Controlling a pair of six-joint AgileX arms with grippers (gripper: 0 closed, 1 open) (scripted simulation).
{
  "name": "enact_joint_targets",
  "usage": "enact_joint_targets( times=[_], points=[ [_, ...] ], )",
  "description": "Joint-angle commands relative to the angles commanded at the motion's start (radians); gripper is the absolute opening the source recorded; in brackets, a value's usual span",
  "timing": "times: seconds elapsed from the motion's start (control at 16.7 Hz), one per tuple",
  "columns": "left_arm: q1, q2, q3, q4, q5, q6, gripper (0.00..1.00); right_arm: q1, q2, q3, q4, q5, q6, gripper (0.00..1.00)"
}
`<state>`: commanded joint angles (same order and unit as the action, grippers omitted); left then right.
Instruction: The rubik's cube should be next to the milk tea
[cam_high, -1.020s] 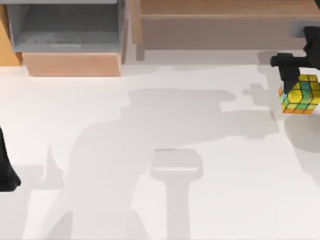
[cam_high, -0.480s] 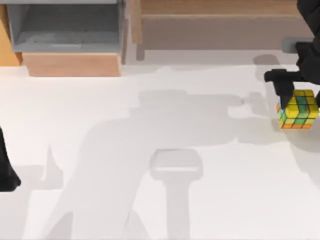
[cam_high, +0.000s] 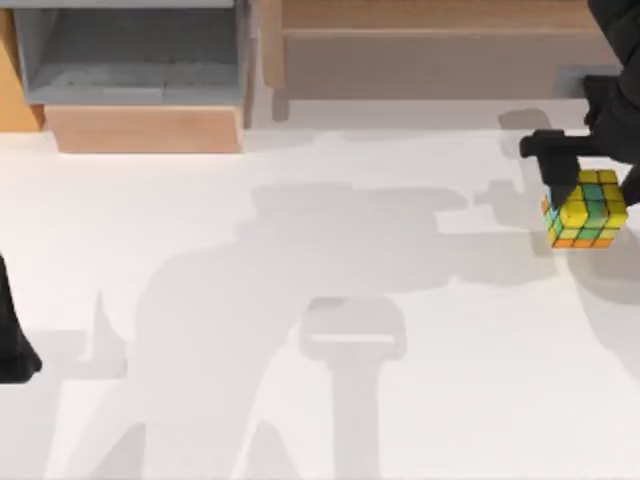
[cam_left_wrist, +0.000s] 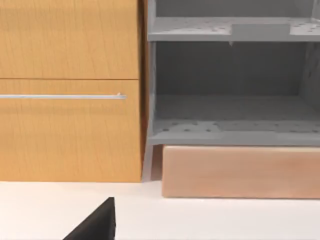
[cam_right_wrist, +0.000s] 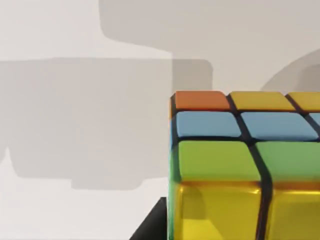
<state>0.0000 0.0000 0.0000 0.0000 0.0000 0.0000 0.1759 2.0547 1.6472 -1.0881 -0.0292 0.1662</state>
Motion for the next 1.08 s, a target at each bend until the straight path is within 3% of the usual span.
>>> enact_joint_targets(
  times=[0.96,1.08],
  points=[
    [0.000,0.000,0.000,0.000,0.000,0.000,1.00,-0.023,0.052,-0.037,0.023,0.015,0.001,0.00],
    [0.000,0.000,0.000,0.000,0.000,0.000,1.00,-0.023,0.052,-0.037,0.023,0.015,0.001,0.15]
  ],
)
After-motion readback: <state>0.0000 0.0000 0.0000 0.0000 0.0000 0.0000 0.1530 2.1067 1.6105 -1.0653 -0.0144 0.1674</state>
